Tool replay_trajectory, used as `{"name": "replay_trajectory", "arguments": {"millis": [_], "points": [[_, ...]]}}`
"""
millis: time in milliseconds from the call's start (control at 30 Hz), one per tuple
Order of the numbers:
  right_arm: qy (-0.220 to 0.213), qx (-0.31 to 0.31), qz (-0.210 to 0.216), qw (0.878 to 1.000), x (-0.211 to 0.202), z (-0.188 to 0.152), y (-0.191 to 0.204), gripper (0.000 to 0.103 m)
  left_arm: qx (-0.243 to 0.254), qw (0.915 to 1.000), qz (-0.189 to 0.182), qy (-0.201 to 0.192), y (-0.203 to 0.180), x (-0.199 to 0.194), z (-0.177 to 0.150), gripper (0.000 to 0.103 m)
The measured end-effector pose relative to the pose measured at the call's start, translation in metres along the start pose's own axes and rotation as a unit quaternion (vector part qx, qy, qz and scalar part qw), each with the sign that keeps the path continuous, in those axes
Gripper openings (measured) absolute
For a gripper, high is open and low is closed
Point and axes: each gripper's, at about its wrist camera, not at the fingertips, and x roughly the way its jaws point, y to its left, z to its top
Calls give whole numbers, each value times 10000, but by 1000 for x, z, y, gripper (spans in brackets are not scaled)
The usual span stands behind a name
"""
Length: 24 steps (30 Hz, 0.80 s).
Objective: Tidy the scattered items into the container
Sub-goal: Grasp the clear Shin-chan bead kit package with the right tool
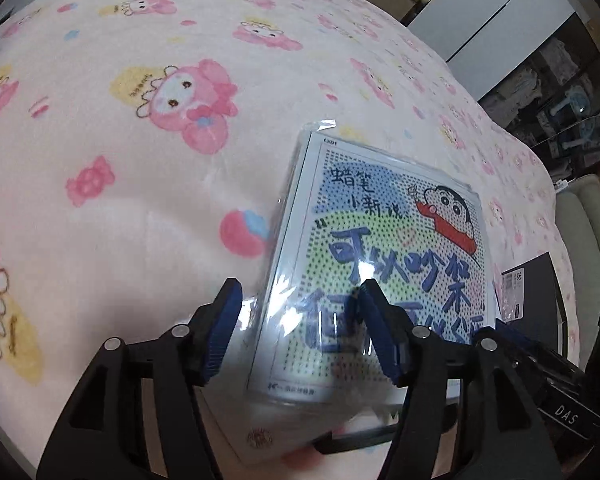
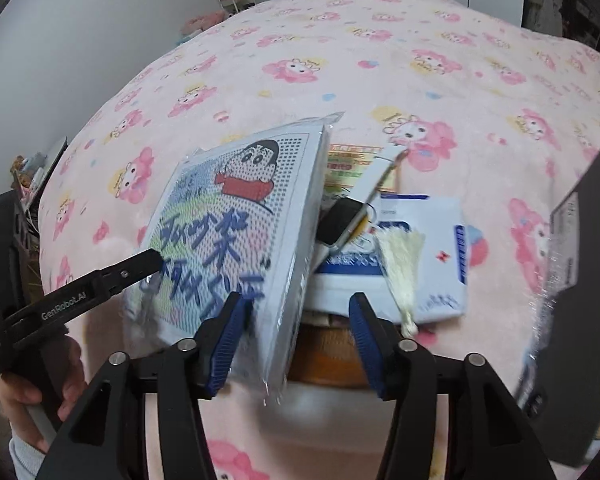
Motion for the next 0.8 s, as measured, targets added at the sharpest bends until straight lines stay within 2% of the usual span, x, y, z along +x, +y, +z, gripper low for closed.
{"name": "replay_trajectory", "arguments": {"millis": [133, 233, 400, 467, 600, 800], "points": [[55, -80, 253, 9996, 8, 3, 8, 46, 176, 9998, 40, 11, -10, -2, -2, 56], [-99, -109, 200, 9997, -2, 0, 10, 43, 56, 9997, -185, 122, -6, -9, -6, 54], [-362, -54, 256, 9990, -49, -26, -3, 40, 232, 9981, -523, 241, -27, -33, -30, 52], [-466, -30, 281, 9985, -68, -36, -8, 40, 446, 9969, -601, 258, -44, -44, -46, 52], [-604, 175, 180, 9979, -98, -74, -25, 39, 708, 9945, -647, 414, -70, -51, -74, 51], [-549, 654, 118, 9963, -125, -127, -60, 39, 1135, 9890, -637, 698, -108, -52, -119, 51]]}}
